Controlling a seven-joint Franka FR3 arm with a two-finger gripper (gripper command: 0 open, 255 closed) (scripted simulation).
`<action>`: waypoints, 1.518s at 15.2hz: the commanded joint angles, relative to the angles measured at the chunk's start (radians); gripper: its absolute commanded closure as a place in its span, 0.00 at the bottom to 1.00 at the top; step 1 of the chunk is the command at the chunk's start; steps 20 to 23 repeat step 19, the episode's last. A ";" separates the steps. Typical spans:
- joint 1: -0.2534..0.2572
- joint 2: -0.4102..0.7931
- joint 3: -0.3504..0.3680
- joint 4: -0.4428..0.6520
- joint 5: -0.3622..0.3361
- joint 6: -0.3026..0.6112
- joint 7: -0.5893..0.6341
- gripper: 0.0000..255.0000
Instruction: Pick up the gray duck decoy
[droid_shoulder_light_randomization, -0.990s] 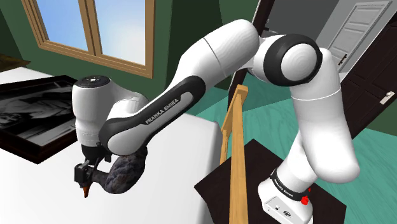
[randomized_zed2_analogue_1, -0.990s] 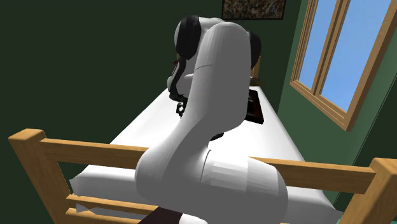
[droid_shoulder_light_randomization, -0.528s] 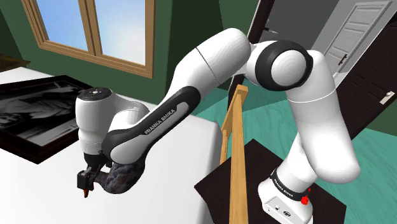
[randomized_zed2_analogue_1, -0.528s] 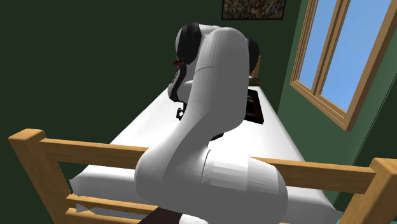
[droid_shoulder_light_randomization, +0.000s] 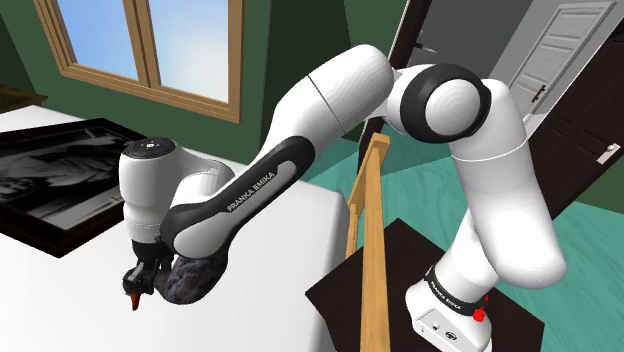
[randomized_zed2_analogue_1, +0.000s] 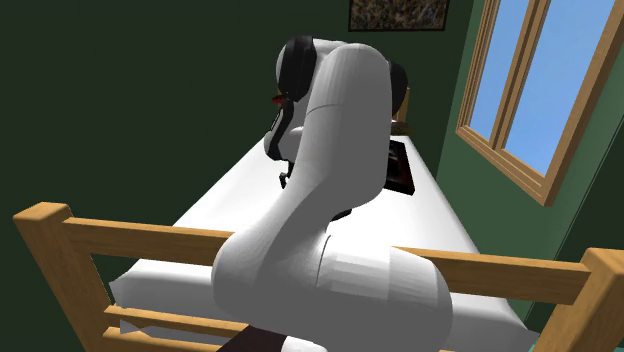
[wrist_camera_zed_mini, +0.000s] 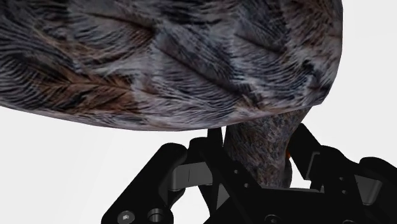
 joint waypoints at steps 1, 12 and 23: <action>0.000 0.000 0.000 0.000 0.000 0.000 0.000 1.00; -0.022 -0.088 0.033 -0.001 0.037 -0.086 -0.018 1.00; -0.032 -0.128 0.048 0.008 0.056 -0.134 -0.028 1.00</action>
